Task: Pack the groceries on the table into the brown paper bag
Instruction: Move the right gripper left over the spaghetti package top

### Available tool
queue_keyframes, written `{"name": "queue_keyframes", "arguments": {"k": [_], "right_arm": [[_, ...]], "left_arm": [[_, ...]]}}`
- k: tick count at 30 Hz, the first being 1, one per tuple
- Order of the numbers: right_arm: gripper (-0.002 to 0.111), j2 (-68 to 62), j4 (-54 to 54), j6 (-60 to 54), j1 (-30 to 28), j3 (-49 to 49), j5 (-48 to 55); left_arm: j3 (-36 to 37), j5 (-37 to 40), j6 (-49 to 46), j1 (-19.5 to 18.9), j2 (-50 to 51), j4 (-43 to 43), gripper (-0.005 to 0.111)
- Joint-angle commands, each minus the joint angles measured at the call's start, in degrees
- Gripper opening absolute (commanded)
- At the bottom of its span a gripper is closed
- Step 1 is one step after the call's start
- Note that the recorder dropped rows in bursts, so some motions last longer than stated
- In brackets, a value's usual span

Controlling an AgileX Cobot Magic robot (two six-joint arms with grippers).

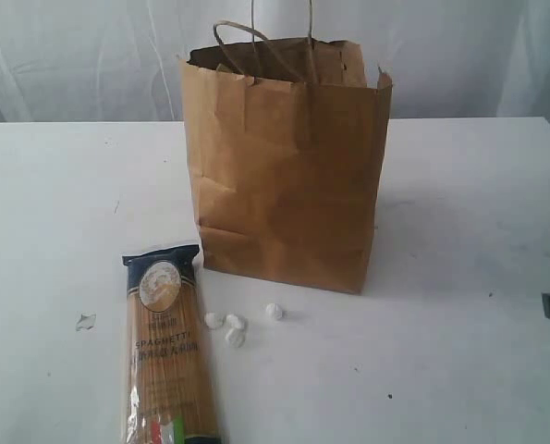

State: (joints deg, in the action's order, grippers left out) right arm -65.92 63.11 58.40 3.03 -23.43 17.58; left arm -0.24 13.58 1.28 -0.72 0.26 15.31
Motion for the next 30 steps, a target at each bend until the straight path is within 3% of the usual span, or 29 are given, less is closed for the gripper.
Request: {"name": "queue_keyframes", "arguments": {"k": [1,5,8,12,21,30], "right_arm": [[0.0,-1.7,-27.6,-26.1,-0.1,-0.6,3.4],[0.0,-1.6,-61.3,-64.0,-0.1,-5.7,17.8],[0.0,-1.6,-73.2,-73.1,0.3,-10.0,27.4],[0.0,-1.6,-76.2,-73.9,6.0,-14.7,31.9],[0.0,-10.7,-76.5,-66.1,29.9,-29.1,27.8],[0.0,-28.9,-80.8,-65.6,42.7,-42.1,17.0]], "left_arm": [[0.2,-0.3,0.3,0.0,-0.3,0.9,0.0],[0.2,-0.3,0.3,0.0,-0.3,0.9,0.0],[0.2,-0.3,0.3,0.0,-0.3,0.9,0.0],[0.2,-0.3,0.2,0.0,-0.3,0.9,0.0],[0.2,-0.3,0.2,0.0,-0.3,0.9,0.0],[0.2,-0.3,0.2,0.0,-0.3,0.9,0.0]]}}
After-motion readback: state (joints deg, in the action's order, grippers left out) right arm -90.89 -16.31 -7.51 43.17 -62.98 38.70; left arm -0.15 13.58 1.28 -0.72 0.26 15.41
